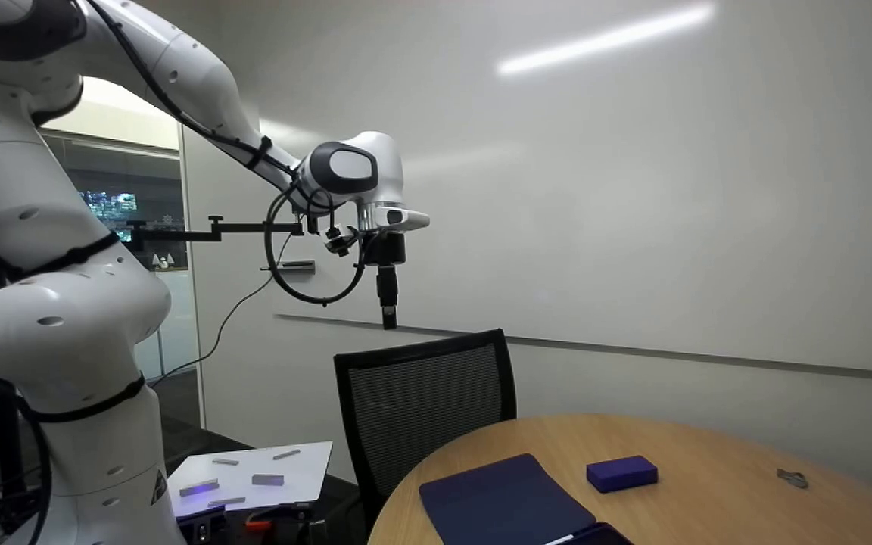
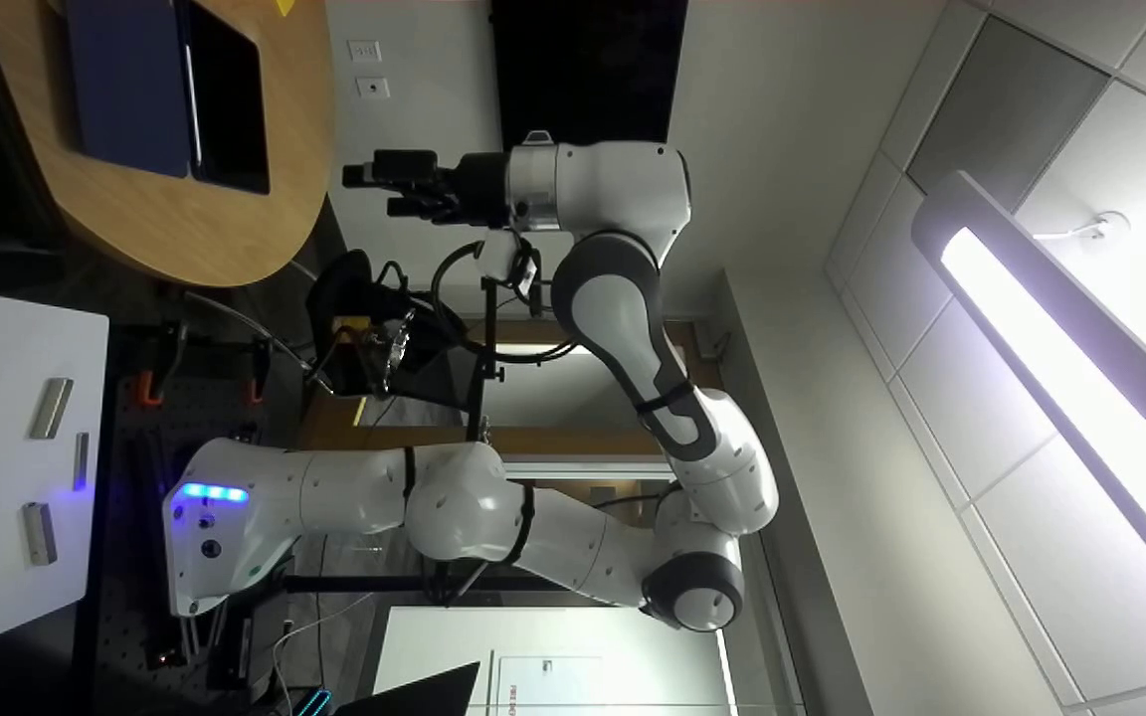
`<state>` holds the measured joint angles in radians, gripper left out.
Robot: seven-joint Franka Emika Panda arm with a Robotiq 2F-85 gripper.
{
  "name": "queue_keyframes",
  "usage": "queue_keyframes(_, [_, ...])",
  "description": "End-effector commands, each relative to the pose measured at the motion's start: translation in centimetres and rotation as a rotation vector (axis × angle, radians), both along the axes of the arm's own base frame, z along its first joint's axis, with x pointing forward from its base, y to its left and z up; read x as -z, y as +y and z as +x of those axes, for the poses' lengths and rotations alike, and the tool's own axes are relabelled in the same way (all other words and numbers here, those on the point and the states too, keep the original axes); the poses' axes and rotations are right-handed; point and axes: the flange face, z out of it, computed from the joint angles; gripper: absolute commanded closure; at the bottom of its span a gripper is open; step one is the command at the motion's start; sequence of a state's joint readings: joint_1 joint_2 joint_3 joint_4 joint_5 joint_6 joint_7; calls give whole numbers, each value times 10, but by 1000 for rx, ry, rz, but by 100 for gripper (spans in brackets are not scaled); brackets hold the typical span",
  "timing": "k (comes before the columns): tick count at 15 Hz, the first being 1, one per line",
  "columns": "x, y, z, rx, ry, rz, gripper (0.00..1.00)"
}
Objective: Cover the tablet with its purple cover
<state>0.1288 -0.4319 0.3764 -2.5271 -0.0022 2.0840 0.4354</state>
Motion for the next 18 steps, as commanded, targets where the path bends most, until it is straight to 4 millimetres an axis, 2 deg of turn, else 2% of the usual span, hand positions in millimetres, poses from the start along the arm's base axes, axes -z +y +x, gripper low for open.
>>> queue_keyframes(1, [4,13,25,-24,-12,12,0])
queue_keyframes(4, [13,23,46,-47,-11,22,0])
queue_keyframes(8, [37,31,77,-75,11,19,0])
queue_keyframes(14, [75,26,130,-92,51,-23,0])
queue_keyframes(18, [102,29,153,-103,90,-23,0])
